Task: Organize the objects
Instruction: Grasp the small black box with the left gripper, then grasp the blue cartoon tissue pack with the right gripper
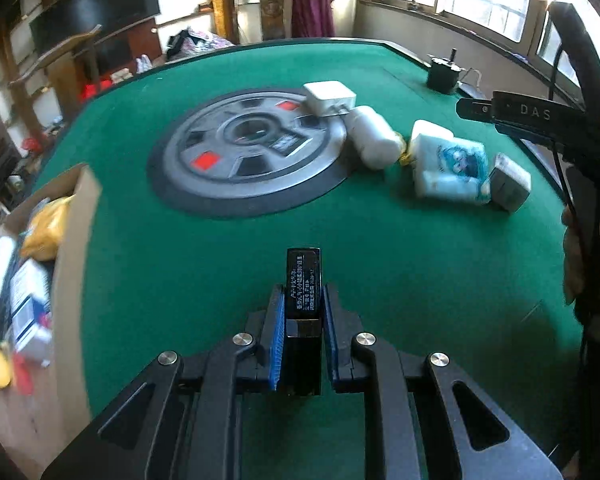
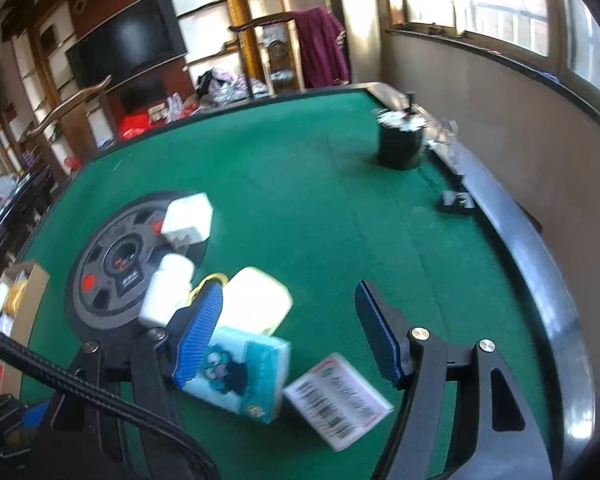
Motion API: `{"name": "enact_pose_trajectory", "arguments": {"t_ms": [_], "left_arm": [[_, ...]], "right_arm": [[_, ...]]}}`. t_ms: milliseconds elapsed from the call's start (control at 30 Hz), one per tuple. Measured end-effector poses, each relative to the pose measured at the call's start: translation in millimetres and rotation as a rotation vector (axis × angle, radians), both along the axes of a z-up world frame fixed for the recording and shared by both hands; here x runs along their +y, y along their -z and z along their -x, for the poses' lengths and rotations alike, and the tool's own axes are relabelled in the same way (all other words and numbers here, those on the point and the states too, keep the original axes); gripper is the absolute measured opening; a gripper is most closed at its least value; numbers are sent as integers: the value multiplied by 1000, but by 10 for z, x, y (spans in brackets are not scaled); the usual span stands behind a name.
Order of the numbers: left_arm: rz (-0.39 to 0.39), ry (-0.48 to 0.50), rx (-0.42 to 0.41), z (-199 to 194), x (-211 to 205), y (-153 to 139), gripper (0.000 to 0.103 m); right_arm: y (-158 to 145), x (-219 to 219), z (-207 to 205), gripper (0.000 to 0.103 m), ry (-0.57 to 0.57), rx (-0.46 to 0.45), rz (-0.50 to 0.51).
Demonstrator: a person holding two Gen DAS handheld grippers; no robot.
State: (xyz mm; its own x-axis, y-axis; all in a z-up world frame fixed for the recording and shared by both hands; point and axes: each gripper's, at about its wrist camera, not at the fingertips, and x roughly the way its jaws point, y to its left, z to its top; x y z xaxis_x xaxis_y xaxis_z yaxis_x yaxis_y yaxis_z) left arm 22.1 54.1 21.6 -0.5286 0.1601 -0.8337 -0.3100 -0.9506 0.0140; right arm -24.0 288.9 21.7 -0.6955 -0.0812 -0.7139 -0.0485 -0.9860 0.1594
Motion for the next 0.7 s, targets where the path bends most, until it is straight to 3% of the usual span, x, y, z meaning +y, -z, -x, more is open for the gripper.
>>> {"name": "enact_pose_trajectory", "arguments": {"t_ms": [167, 300, 367, 400, 500, 700], "left_arm": [[-24, -40, -9, -44, -140, 67, 14], [-42, -60, -24, -54, -184, 120, 14], [-39, -59, -19, -71, -177, 125, 14], [-37, -58, -17, -84, -177, 120, 14], [-35, -59, -10, -88, -176, 126, 14], [-6, -57, 19, -110, -132, 141, 17]], "right_arm": [[151, -222, 16, 68, -148, -67, 98], [225, -502, -22, 70, -362, -148, 178], [214, -539, -64, 70, -512, -181, 392], [180, -522, -87, 70, -535, -166, 462], [114, -474, -124, 71, -463, -112, 372], [244, -480, -55, 71, -364, -146, 288]]}}
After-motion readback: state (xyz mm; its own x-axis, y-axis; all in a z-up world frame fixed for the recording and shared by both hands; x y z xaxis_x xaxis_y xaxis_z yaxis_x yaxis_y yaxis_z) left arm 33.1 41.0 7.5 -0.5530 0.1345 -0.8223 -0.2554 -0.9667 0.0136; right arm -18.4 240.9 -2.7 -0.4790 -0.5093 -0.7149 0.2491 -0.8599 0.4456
